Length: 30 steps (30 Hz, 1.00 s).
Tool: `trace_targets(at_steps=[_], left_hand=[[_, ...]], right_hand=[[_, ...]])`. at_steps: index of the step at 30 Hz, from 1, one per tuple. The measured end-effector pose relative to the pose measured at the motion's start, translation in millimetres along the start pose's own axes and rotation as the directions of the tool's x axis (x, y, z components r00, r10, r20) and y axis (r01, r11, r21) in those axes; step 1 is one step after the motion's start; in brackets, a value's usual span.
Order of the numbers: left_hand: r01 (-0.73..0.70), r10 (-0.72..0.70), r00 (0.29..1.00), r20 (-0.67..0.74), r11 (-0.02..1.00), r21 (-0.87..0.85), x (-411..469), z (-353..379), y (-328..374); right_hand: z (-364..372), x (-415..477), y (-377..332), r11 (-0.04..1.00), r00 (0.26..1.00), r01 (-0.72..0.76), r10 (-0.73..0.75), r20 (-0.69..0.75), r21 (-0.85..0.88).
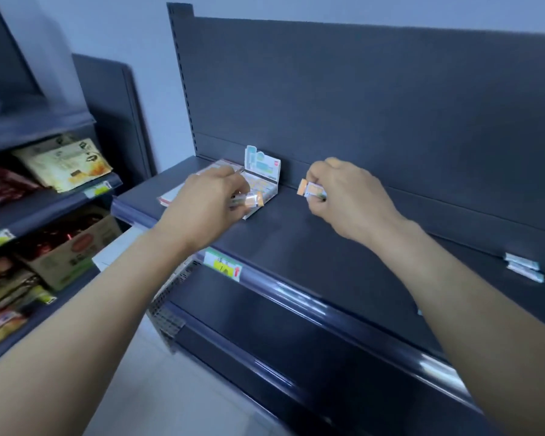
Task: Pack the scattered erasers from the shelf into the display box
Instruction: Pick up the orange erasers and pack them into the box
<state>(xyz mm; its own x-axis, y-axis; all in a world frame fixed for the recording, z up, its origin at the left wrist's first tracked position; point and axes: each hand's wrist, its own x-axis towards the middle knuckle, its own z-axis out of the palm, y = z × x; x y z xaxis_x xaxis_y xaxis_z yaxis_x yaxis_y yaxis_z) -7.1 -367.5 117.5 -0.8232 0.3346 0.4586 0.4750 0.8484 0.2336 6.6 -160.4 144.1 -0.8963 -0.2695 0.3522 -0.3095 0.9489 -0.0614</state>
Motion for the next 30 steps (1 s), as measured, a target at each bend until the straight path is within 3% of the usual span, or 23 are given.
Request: trace_targets(at_steps=[7, 15, 25, 30], left_hand=[[0.029, -0.029, 0.999, -0.015, 1.000, -0.001, 0, -12, -71], [0.032, -0.038, 0.997, 0.069, 0.996, 0.084, 34, 6, -135], [-0.051, 0.053, 0.957, 0.286, 0.999, -0.012, 121, 62, -194], [-0.102, 0.124, 0.876, 0.467, 0.992, -0.071, 143, 89, -216]], right_hand=[[21, 48, -47, 0.999, 0.999, 0.019, -0.018, 0.034, -0.044], [72, 116, -64, 1.000, 0.997, 0.009, -0.008, 0.081, -0.012], [115, 199, -52, 0.995, 0.985, -0.103, 0.104, 0.138, -0.010], [128, 216, -56, 0.985, 0.962, -0.165, 0.172, 0.214, -0.050]])
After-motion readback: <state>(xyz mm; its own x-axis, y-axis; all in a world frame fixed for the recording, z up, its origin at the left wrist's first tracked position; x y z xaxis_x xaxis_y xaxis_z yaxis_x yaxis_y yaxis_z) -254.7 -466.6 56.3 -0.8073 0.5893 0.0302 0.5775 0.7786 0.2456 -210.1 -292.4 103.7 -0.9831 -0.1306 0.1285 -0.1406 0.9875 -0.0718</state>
